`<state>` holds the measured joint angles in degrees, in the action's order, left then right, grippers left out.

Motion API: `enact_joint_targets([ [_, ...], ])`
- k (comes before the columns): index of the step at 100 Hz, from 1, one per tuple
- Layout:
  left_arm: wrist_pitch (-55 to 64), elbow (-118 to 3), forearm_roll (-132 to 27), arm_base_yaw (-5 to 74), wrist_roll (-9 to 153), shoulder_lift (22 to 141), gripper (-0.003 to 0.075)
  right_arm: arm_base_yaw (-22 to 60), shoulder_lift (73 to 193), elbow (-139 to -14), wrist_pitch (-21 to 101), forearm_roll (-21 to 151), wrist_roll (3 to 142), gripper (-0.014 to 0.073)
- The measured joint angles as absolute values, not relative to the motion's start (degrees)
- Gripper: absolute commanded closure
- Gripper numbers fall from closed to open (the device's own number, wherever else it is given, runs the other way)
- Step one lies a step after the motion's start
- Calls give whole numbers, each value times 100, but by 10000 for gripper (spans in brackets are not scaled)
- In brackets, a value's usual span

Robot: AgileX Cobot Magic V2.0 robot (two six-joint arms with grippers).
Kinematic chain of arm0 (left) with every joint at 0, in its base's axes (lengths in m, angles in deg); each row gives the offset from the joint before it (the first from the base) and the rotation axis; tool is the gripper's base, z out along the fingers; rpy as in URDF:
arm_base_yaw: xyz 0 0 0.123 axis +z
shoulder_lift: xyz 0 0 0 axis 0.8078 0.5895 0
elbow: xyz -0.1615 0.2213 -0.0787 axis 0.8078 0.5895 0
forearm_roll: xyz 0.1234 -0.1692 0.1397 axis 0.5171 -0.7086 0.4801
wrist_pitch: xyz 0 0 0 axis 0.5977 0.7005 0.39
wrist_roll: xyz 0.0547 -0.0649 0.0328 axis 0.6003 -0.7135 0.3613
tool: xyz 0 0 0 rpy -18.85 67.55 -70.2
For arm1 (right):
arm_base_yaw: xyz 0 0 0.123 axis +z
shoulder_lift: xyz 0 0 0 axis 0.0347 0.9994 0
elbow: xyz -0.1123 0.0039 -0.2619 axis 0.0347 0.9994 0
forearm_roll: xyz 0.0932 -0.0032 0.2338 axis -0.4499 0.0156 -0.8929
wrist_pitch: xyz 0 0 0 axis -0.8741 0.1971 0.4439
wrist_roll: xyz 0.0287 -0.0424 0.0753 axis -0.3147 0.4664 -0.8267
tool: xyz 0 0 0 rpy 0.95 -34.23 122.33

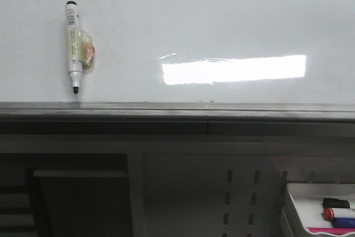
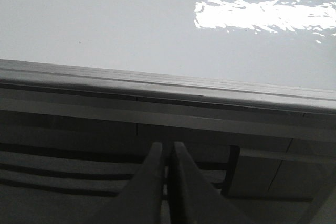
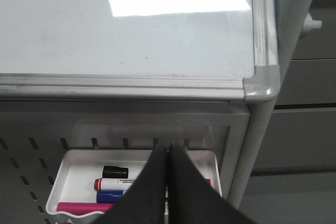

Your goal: Write number 4 on whiteboard

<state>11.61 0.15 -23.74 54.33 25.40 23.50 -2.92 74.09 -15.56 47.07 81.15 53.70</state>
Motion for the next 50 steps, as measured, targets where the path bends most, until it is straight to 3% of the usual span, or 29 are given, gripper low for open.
enact_joint_targets([
  [50,1094,15,-1945,5433,2550,2350,741,-292,7409,-1556,4707,8115,5370,659],
])
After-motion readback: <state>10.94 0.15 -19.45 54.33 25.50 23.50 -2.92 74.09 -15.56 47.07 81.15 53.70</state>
